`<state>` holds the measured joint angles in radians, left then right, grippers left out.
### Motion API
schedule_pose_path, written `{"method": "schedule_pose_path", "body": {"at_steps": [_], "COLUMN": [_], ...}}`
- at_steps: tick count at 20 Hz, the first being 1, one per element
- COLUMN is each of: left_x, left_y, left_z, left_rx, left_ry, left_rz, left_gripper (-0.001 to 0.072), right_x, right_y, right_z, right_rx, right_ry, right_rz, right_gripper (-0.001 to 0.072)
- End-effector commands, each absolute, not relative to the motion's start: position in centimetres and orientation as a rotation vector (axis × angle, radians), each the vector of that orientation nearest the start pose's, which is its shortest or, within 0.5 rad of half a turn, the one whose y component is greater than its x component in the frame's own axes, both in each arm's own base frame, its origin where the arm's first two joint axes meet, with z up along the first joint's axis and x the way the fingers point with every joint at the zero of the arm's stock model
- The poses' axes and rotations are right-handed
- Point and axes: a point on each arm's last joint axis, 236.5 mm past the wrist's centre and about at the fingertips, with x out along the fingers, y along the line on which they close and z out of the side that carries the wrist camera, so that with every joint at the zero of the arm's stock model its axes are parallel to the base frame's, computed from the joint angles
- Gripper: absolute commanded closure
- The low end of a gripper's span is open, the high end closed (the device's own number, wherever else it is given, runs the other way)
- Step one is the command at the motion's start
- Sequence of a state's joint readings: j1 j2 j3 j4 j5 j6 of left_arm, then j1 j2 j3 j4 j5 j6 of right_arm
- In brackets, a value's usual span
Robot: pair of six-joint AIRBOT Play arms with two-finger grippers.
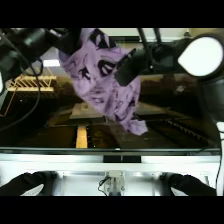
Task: Fold the shirts.
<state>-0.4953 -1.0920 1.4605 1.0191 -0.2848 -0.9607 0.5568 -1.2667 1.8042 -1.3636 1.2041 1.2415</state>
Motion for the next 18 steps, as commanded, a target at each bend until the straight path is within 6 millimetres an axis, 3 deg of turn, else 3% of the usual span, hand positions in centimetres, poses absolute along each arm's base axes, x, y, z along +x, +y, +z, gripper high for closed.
{"method": "schedule_pose_path", "body": {"at_steps": [1,4,8,9,11,13,14,15,18], "left_x": [41.8,42.9,44.5,44.7,44.8,44.9,45.0,45.0,45.1], "left_y": [-25.2,-25.5,-25.5,-25.6,-25.4,-24.8,-24.4,-24.4,-24.2], "left_z": [41.3,40.4,39.6,39.5,39.4,39.8,40.0,40.1,40.2], "left_rx": [0.024,-0.019,-0.026,-0.026,-0.024,-0.024,-0.027,-0.03,-0.03], "left_ry": [-0.22,-0.202,-0.21,-0.21,-0.207,-0.22,-0.227,-0.228,-0.229], "left_rz": [-0.576,-0.568,-0.539,-0.535,-0.531,-0.518,-0.507,-0.508,-0.505], "left_gripper": [-0.0003,0.0111,0.0119,0.0211,0.0635,0.064,0.064,0.064,0.0641], "right_x": [36.8,36.2,34.9,34.7,34.9,35.1,35.1,35.1,35.2], "right_y": [29.3,30.2,32.0,32.5,32.6,32.4,32.4,32.3,32.3], "right_z": [27.5,27.9,28.2,28.5,29.0,29.6,30.0,30.5,31.8], "right_rx": [-0.368,-0.349,-0.399,-0.397,-0.384,-0.387,-0.381,-0.369,-0.352], "right_ry": [0.53,0.515,0.474,0.46,0.44,0.418,0.404,0.39,0.347], "right_rz": [0.827,0.866,0.918,0.925,0.924,0.91,0.907,0.903,0.894], "right_gripper": [0.0655,0.0655,0.0655,0.0655,0.0653,0.0629,0.0527,0.0361,0.033]}}
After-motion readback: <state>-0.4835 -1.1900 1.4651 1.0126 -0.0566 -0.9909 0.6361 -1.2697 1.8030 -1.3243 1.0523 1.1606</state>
